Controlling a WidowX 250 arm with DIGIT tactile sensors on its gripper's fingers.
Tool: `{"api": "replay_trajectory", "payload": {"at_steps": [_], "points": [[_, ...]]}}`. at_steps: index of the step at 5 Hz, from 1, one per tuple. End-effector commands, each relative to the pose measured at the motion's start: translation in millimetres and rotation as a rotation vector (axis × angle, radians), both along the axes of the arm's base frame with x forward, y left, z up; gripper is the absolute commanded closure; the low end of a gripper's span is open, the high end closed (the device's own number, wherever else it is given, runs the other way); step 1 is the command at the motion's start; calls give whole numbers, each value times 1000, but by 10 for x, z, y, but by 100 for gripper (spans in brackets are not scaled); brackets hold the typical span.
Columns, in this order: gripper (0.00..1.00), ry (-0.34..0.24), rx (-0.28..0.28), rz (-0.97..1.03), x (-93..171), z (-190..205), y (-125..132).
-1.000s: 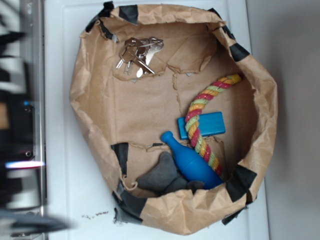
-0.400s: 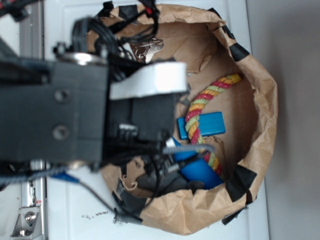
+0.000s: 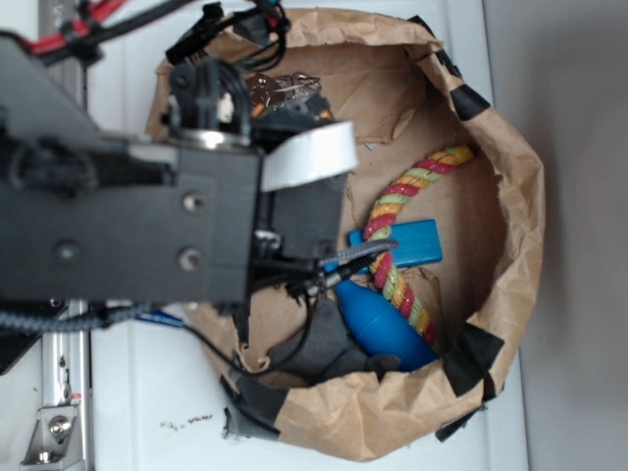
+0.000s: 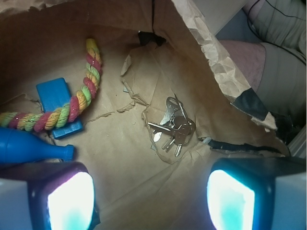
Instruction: Grab the silver keys.
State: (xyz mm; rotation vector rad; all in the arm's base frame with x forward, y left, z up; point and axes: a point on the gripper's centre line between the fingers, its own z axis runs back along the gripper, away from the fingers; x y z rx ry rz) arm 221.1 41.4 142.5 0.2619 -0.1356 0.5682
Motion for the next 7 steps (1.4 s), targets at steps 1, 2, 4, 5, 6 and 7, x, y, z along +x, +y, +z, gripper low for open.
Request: {"api": "replay_trajectory", "payload": {"at_steps": [1,2,4,5,6,7], "points": [[0,-35,1,30,-24,89,113],[0,-47,36,71,203,-170,164],[0,3,23,37,340,-401,280],[0,0,-12,-16,180,-249,412],[0,10,-9,-70,102,-272,567],[0,18,-7,-131,20,-375,671]]}}
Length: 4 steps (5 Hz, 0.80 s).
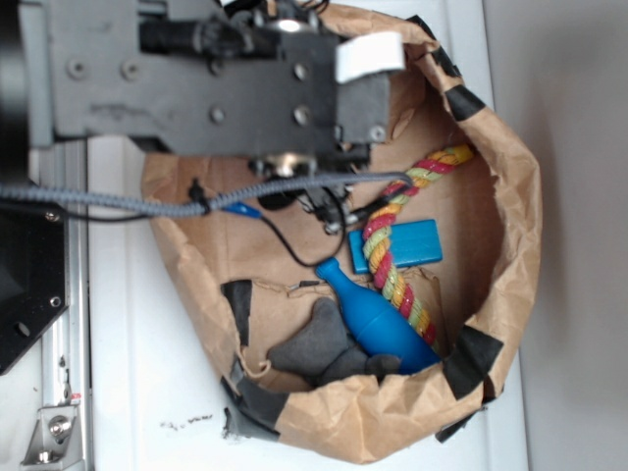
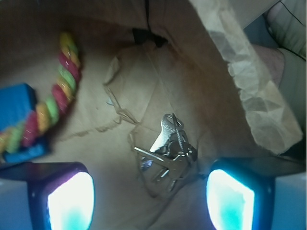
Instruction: Grab the silver keys.
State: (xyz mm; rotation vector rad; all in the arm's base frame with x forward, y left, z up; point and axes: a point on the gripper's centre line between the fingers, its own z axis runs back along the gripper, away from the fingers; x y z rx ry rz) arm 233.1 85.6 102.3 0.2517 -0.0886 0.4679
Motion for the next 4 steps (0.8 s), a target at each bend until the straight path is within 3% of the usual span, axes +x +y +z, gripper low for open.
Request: {"api": "replay_trajectory", "payload": {"at_steps": [1,3,4], "points": [[0,-13,24,-59,-129,-114,189],[0,-28,33,-31,-106,70,-287],[0,-34,21,-49,-76,14,-409]]}}
